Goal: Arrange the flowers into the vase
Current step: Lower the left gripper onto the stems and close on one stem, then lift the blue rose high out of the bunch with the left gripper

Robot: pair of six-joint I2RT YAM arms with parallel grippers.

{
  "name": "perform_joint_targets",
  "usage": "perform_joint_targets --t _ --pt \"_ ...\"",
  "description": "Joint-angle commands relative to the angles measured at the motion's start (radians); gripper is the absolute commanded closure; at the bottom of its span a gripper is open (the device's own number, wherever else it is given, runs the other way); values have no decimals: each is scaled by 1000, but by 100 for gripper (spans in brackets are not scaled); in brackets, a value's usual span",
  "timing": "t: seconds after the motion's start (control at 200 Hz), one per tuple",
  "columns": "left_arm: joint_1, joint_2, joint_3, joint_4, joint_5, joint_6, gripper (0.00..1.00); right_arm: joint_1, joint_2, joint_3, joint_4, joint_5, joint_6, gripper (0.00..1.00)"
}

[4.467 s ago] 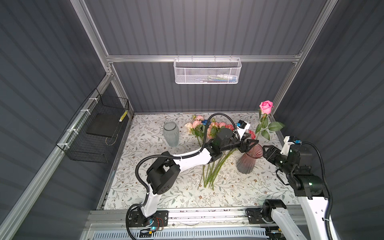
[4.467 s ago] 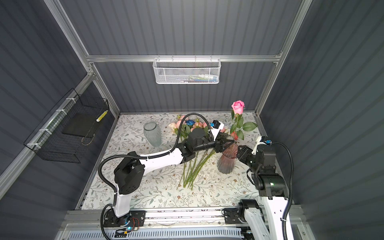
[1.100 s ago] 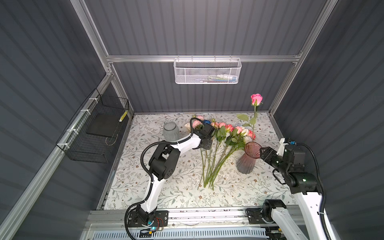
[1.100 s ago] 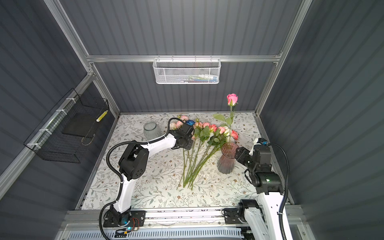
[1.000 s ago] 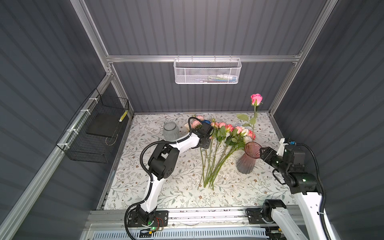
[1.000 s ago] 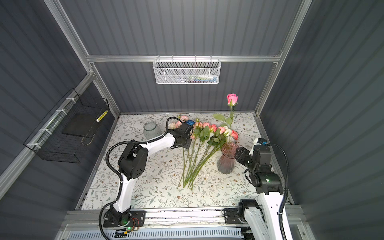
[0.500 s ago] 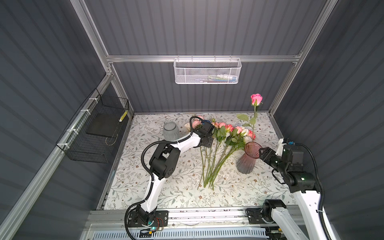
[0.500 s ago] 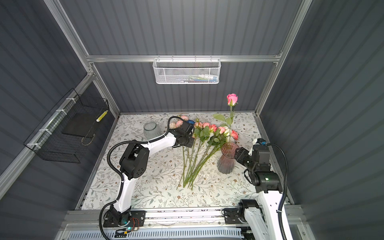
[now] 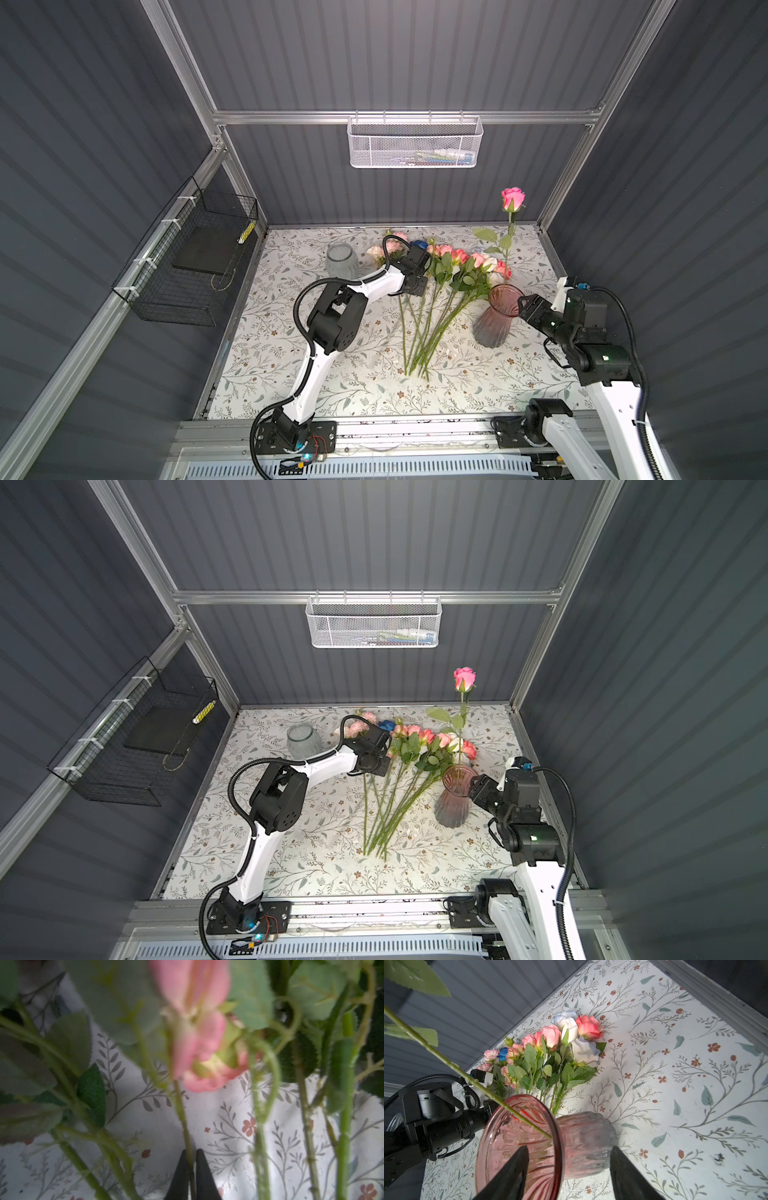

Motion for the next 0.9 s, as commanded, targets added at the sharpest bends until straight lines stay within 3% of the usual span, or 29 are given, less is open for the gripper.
perform_joint_targets --t 0.0,0.395,0.535,0.62,0.76,0.895 --pt "3 -64 22 -25 73 -20 100 1 -12 -4 -2 9 -4 36" --pt "3 -357 -19 -28 97 -109 100 1 -15 18 -5 -16 10 36" --pt "3 -501 -104 23 101 -112 100 1 -21 37 -14 -23 8 36" --pt "3 -637 -245 191 146 -96 100 1 -23 42 -16 -20 9 36" --pt "1 -867 -543 616 182 -107 100 1 -37 46 -15 -27 13 36" --pt "1 -964 -602 842 208 -122 100 1 -53 51 -14 -20 21 36"
